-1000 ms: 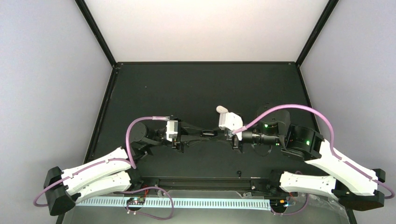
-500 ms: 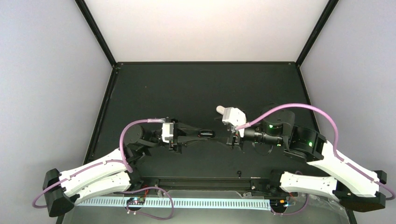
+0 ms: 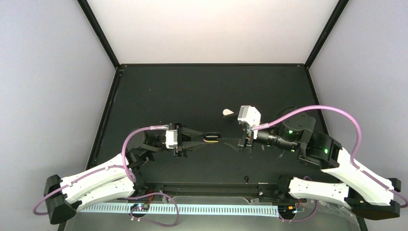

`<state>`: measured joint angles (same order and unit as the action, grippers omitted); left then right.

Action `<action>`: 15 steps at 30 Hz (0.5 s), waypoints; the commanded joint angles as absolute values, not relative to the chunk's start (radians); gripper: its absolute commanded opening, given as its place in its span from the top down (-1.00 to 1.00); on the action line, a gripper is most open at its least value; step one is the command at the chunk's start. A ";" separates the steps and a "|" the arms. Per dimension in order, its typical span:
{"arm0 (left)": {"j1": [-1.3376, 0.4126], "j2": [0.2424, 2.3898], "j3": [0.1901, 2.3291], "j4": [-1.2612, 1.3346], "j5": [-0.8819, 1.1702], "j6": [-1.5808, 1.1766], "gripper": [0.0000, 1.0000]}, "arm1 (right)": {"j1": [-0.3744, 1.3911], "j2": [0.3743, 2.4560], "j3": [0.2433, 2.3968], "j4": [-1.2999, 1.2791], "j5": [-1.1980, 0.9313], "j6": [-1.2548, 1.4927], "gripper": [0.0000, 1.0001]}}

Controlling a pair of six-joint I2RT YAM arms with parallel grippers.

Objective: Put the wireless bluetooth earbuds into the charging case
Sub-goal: Open the charging case.

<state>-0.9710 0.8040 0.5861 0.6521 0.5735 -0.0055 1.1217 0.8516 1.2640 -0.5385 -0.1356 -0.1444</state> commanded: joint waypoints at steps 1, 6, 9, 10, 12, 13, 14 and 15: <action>-0.979 0.788 0.596 0.644 0.634 0.034 0.97 | 1.123 0.853 1.256 -0.473 -0.064 -0.118 -0.39; -0.980 0.780 0.598 0.626 0.642 0.055 0.97 | 1.123 0.849 1.253 -0.451 -0.007 -0.103 -0.39; -0.980 0.773 0.596 0.621 0.639 0.057 0.97 | 1.122 0.846 1.259 -0.458 -0.003 -0.096 -0.39; -0.980 0.771 0.594 0.620 0.639 0.055 0.97 | 1.123 0.846 1.262 -0.464 -0.005 -0.095 -0.39; -0.980 0.767 0.590 0.623 0.636 0.043 0.97 | 1.122 0.843 1.269 -0.478 -0.012 -0.092 -0.39; -0.980 0.766 0.588 0.623 0.635 0.038 0.97 | 1.123 0.840 1.272 -0.483 -0.025 -0.092 -0.39; -0.980 0.764 0.585 0.624 0.634 0.033 0.97 | 1.123 0.836 1.275 -0.488 -0.049 -0.090 -0.39; -0.980 0.763 0.582 0.628 0.633 0.030 0.97 | 1.122 0.833 1.281 -0.494 -0.075 -0.091 -0.39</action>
<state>-0.9714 0.7837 0.5861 0.6170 0.6098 0.0311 1.1213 0.8513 1.2633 -0.4862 -0.0486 -0.1017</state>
